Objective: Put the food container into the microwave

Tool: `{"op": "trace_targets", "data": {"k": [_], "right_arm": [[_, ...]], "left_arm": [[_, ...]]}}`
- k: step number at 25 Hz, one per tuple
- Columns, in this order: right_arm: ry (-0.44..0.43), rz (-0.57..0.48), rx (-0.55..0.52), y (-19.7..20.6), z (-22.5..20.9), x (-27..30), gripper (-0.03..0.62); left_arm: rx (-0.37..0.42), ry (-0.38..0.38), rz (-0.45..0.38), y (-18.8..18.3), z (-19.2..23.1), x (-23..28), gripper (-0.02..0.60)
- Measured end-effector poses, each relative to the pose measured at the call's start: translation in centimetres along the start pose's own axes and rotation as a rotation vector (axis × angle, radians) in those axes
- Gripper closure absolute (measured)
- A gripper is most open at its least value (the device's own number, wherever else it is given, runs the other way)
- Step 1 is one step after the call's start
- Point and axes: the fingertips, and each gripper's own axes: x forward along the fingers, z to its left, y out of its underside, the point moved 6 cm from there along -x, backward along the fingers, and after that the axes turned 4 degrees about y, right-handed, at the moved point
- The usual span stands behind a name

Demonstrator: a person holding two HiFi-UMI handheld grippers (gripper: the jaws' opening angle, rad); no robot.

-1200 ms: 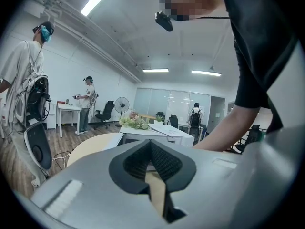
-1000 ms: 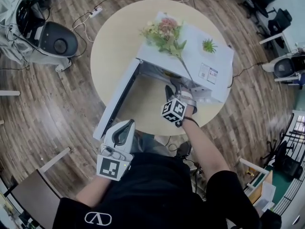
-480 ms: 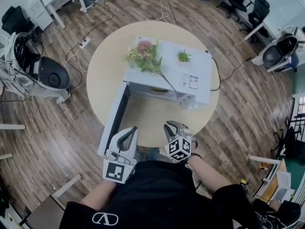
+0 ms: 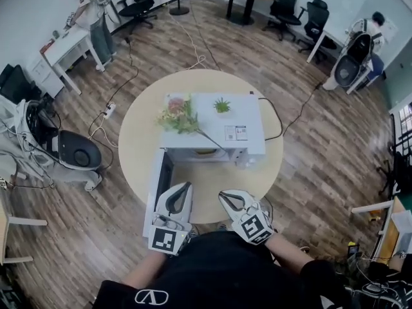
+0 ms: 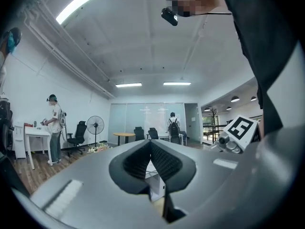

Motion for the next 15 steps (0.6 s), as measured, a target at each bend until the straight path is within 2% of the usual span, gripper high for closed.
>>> {"op": "trace_targets", "data": {"k": [4, 8, 13, 15], "right_arm": [[0.071, -0.168, 0.000, -4.0, -0.8, -2.5, 0.581], [0.118, -0.336, 0.137, -7.0, -1.8, -4.6, 0.583], [0.178, -0.500, 0.252, -8.4, -3.6, -7.0, 0.584], [0.196, -0.531, 0.301, -8.4, -4.5, -7.5, 0.584]], "left_arm": [[0.031, 0.010, -0.036, -1.7, 0.4, 0.8, 0.581], [0.055, 0.006, -0.076, -3.2, 0.7, 1.3, 0.581], [0.066, 0.009, -0.104, -4.7, 0.3, 1.3, 0.581], [0.065, 0.011, -0.103, -4.9, 0.0, 1.2, 0.581]]}}
